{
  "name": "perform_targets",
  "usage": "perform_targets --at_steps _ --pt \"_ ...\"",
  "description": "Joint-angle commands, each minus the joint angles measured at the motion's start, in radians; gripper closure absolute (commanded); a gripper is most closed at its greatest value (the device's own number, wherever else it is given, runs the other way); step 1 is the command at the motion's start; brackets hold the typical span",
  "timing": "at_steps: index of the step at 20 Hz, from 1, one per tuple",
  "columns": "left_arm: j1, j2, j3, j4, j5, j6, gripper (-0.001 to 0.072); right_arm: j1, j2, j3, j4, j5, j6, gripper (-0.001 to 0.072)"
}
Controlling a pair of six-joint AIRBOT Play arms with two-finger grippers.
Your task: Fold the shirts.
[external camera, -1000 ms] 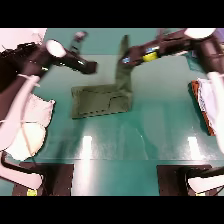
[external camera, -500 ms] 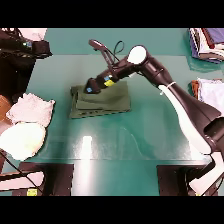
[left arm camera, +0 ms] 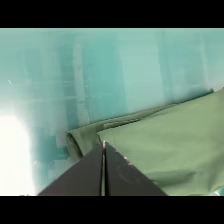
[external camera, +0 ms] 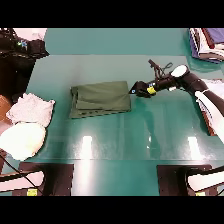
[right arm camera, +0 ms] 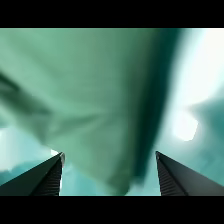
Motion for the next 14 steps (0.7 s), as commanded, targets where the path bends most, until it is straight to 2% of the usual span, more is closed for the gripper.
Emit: perform_targets --at_steps 1,4,5,6,7,9,10,12,14 --pt "0.001 0.001 0.0 -0.022 0.006 0.001 0.068 -0.027 -0.087 -0.025 0.13 -0.027 -0.036 0.0059" --pt "0.001 0.001 0.0 -0.034 0.003 0.001 0.068 0.039 -0.212 0.098 0.185 -0.006 -0.036 0.007" --pt "0.001 0.001 0.0 -0.037 0.0 -0.001 0.068 0.061 -0.253 0.143 0.211 0.003 -0.036 0.014" --pt "0.0 0.001 0.0 -0.042 0.0 -0.002 0.068 0.081 -0.286 0.185 0.229 0.012 -0.036 0.0162" --pt "0.0 0.001 0.0 -0.054 -0.001 -0.002 0.068 0.098 -0.314 0.225 0.226 0.017 -0.037 0.0218" --pt "-0.009 0.001 0.0 -0.072 0.0 -0.002 0.0681 0.12 -0.351 0.304 0.216 0.022 -0.048 0.0635" --pt "-0.027 0.001 0.0 -0.07 0.0 -0.001 0.0681 0.12 -0.354 0.332 0.216 0.019 -0.063 0.0693" --pt "-0.079 0.001 0.0 -0.069 0.002 -0.001 0.0681 0.095 -0.345 0.399 0.195 0.027 -0.064 0.0693" --pt "-0.148 0.001 0.0 -0.069 0.006 0.009 0.0681 0.026 -0.303 0.462 0.1 0.039 -0.016 0.0694"
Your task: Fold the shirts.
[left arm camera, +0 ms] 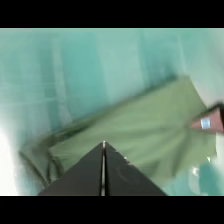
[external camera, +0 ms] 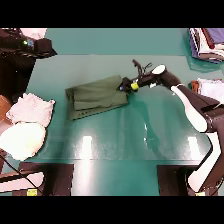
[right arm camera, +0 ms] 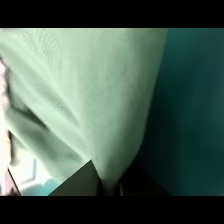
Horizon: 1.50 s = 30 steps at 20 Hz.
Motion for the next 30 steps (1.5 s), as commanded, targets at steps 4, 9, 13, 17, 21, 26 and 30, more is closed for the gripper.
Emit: perform_targets --at_steps 4,9,13,17,21,26,30 --pt "-0.179 0.001 0.0 -0.006 0.021 0.018 0.068 -0.294 0.175 0.137 -0.263 0.037 0.102 0.0694" --pt "-0.276 0.0 0.0 -0.006 0.101 0.017 0.068 -0.681 0.333 0.136 -0.336 0.073 0.136 0.0694" --pt "-0.313 0.0 0.0 -0.006 0.141 0.016 0.068 -0.89 0.351 0.136 -0.33 0.09 0.145 0.0694" --pt "-0.313 0.0 0.0 -0.013 0.14 0.016 0.068 -0.973 0.351 0.139 -0.314 0.075 0.145 0.0693" --pt "-0.313 0.0 0.0 -0.013 0.14 0.016 0.068 -0.992 0.351 0.256 -0.282 0.104 0.145 0.0693" --pt "-0.313 0.0 0.0 -0.011 0.124 0.017 0.068 -1.0 0.383 0.378 -0.301 0.242 0.18 0.0694" --pt "-0.313 0.0 0.0 -0.005 0.114 0.017 0.068 -1.045 0.511 0.212 -0.314 0.235 0.179 0.0693"
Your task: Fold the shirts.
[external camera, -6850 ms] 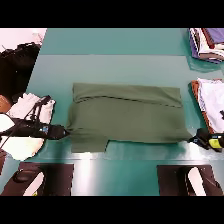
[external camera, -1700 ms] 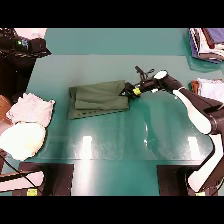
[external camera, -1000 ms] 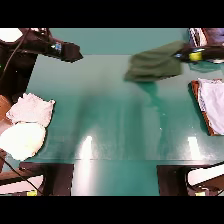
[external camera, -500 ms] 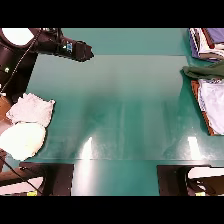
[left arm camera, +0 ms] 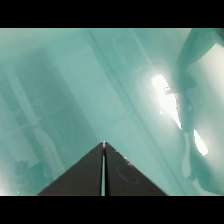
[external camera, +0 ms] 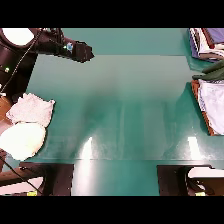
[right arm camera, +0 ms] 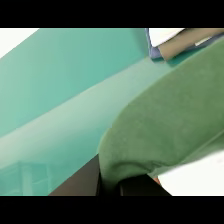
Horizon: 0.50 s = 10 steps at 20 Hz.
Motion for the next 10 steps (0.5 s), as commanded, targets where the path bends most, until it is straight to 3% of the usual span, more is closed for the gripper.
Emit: perform_targets --at_steps 1,3,8,9,10 --pt "-0.001 0.0 0.0 0.005 -0.012 0.001 0.068 -0.047 0.1 -0.112 -0.025 0.032 0.003 0.0693" --pt "0.0 0.0 0.0 0.005 -0.016 0.001 0.068 -0.084 0.16 -0.197 -0.083 0.072 0.003 0.0693" --pt "-0.001 0.0 0.0 0.005 -0.016 0.008 0.068 -0.172 0.313 -0.44 -0.401 0.185 0.004 0.0679" --pt "0.0 0.0 0.0 0.006 -0.017 0.009 0.068 -0.191 0.341 -0.499 -0.455 0.19 0.004 0.0552" --pt "-0.001 0.0 0.0 0.006 -0.017 0.009 0.068 -0.216 0.367 -0.563 -0.501 0.19 0.005 0.0328"
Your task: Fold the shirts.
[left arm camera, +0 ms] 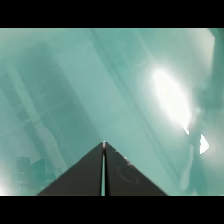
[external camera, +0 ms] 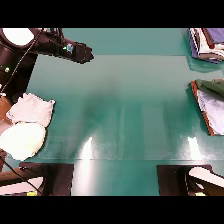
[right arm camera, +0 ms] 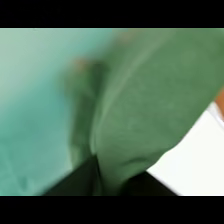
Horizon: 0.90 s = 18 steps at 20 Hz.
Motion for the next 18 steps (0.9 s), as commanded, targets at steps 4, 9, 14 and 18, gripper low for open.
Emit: perform_targets --at_steps 4,9,14,18 --pt "0.0 0.0 0.0 0.006 0.0 0.006 0.068 -0.159 0.141 -0.313 -0.193 0.056 0.016 0.0118" --pt "0.0 0.0 0.0 0.007 0.002 0.016 0.0679 -0.057 0.194 -0.25 0.045 -0.003 0.017 0.0119" --pt "0.0 0.001 0.0 0.004 0.002 0.014 0.068 0.323 0.18 -0.134 0.127 -0.009 0.016 0.0172" --pt "0.0 0.001 0.0 0.004 0.034 0.014 0.068 0.625 0.117 -0.056 0.109 -0.011 0.014 0.0523"
